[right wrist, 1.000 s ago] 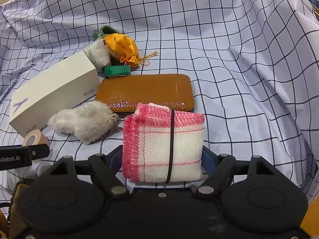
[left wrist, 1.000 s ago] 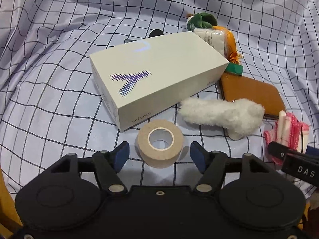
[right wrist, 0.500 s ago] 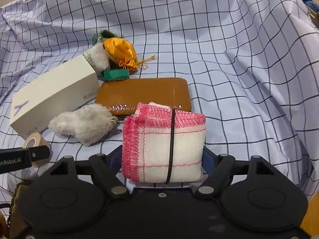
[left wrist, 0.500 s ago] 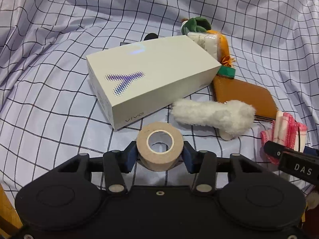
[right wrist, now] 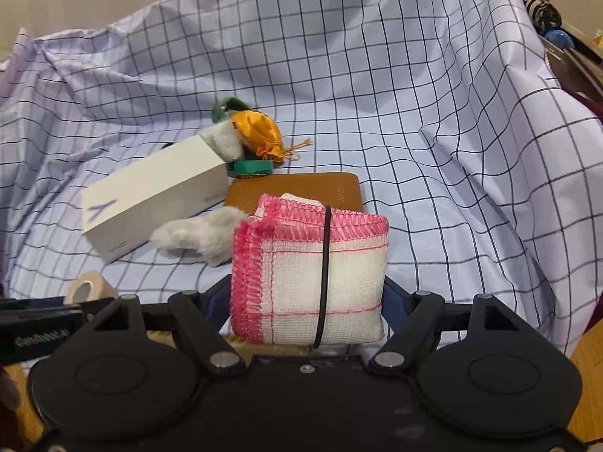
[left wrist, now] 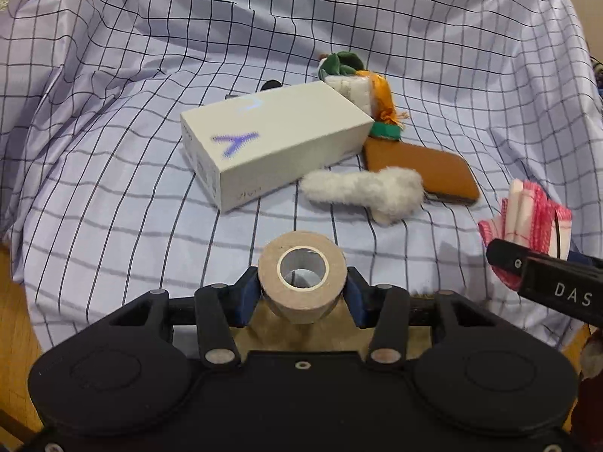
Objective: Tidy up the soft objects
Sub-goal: 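Carry the towel and tape roll with both grippers over the basket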
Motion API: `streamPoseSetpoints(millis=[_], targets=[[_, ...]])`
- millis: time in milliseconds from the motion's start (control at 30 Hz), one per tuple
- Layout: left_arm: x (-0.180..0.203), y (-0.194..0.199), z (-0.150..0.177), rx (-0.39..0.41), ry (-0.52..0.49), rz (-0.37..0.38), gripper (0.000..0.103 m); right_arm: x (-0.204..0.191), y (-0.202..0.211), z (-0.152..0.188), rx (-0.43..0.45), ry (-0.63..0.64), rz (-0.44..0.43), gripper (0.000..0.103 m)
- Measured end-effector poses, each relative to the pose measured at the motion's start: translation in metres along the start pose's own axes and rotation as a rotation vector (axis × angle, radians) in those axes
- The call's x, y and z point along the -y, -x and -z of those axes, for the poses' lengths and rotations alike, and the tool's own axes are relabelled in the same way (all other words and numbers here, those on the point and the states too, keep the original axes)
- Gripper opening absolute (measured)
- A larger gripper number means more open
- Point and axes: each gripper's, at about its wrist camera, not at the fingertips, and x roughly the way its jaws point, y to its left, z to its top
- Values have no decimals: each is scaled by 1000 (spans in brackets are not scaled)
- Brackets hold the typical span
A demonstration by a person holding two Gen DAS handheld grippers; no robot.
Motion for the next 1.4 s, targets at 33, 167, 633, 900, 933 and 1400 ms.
streamPoseSetpoints(millis=[33,167,633,900,933,1400], targets=[[1,4,5,0,-1,3,47,-1,6,3,5,2,-8,76],[4,16,23,-12,-8,10,47,-2,26,19,14,14,-36,76],[8,48,71,-5,0,-5,47,-5,74,61,17,25,-99,76],[12,64,85,44,3,-34,47,-6,100,81,47,11,-126,76],[13,64,87,45,3,-36,47,-6,102,84,48,9,-125,76],[18,56,108,-13,7,-31,47,3,108,106,1,-50,-133,77]])
